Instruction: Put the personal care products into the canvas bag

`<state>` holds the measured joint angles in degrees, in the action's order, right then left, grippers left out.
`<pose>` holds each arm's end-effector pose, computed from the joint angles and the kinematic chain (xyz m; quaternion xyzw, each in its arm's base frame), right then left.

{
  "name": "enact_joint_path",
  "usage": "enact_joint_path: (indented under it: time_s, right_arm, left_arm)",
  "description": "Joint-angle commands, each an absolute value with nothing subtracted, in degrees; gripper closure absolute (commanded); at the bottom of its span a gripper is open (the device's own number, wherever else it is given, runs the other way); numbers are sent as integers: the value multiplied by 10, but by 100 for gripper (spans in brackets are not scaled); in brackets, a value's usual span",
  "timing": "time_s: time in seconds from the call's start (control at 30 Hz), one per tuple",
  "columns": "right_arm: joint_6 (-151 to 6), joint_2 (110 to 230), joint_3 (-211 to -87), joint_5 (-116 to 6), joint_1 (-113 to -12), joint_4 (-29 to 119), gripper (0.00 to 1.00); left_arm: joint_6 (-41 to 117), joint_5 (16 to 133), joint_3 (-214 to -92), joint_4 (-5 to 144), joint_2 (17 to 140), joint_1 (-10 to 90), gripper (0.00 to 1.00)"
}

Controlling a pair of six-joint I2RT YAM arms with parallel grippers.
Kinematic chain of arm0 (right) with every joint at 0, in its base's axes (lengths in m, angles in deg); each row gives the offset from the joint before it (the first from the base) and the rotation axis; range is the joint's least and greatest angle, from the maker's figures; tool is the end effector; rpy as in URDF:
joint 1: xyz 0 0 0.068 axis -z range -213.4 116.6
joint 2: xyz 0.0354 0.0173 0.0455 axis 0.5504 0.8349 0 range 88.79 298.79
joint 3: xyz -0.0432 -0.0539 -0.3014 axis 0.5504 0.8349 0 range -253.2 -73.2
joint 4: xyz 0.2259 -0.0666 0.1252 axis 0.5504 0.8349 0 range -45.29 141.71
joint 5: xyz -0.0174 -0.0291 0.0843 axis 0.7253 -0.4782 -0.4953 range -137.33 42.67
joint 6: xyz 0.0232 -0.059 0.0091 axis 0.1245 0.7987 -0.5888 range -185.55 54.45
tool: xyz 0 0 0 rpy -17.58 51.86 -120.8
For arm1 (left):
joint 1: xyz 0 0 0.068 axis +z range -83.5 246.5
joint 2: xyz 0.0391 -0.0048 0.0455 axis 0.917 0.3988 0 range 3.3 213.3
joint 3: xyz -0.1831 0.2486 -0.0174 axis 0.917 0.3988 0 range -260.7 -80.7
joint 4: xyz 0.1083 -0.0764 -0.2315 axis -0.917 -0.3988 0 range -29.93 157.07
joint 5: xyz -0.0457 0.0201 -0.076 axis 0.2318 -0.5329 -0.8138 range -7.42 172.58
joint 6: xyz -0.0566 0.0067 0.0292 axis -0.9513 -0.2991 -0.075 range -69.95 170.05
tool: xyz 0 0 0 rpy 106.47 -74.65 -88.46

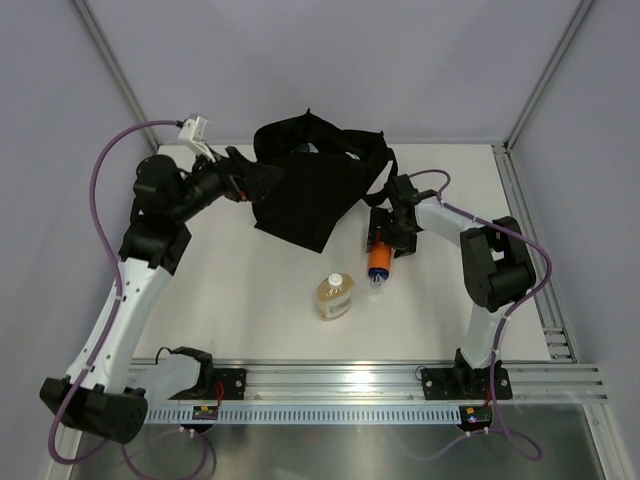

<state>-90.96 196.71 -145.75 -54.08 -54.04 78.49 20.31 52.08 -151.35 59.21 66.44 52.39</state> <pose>0.3683 0.1450 0.1891 0.0301 0.9814 0.1240 0.1437 0.2278 -0.0831 0.4741 0.0906 0.7032 -0.4270 0.5613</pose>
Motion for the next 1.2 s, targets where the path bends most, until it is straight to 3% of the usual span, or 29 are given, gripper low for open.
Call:
enact_joint_path:
  time_s: [0.0,0.17,0.2,0.27,0.3,0.33,0.43,0.53,0.77,1.07,1.17]
  right_arm:
    - [-918,1964,-1456,-459,-538,812,19]
    - [-912,1933,-1431,-472,-534,800,56]
    - [-910,1930,-1430,-481,-529,798,71]
    - [-906,1925,-1429,-514,-518,793,83]
    - [-904,1924,-1428,-526,-509,793,93]
    - [-900,1917,-1430,-536,-487,792,96]
    - [-879,1889,-1425,-603,-439,786,100]
    - [-803,1863,-1427,-750,-362,796,100]
    - [-694,1828,-1414,-1044,-286,786,100]
    - [-698,1746,-1535,-1149,-273,731,100]
    - [-684,1752,-1618,-1121,-303,733,100]
  left_arm:
    - [225,580,-1464,579,597,520,1]
    - [239,665,-1428,496,521,520,1]
    - [239,678,-1424,478,512,521,1]
    - [236,716,-1405,465,495,521,1]
    - [234,723,-1399,459,481,521,1]
    - [232,730,-1392,456,475,521,1]
    - [223,721,-1372,454,464,521,1]
    - [237,667,-1355,464,464,521,1]
    - [263,631,-1325,505,460,521,1]
    - [286,630,-1269,545,422,521,1]
    - [283,631,-1243,562,405,521,1]
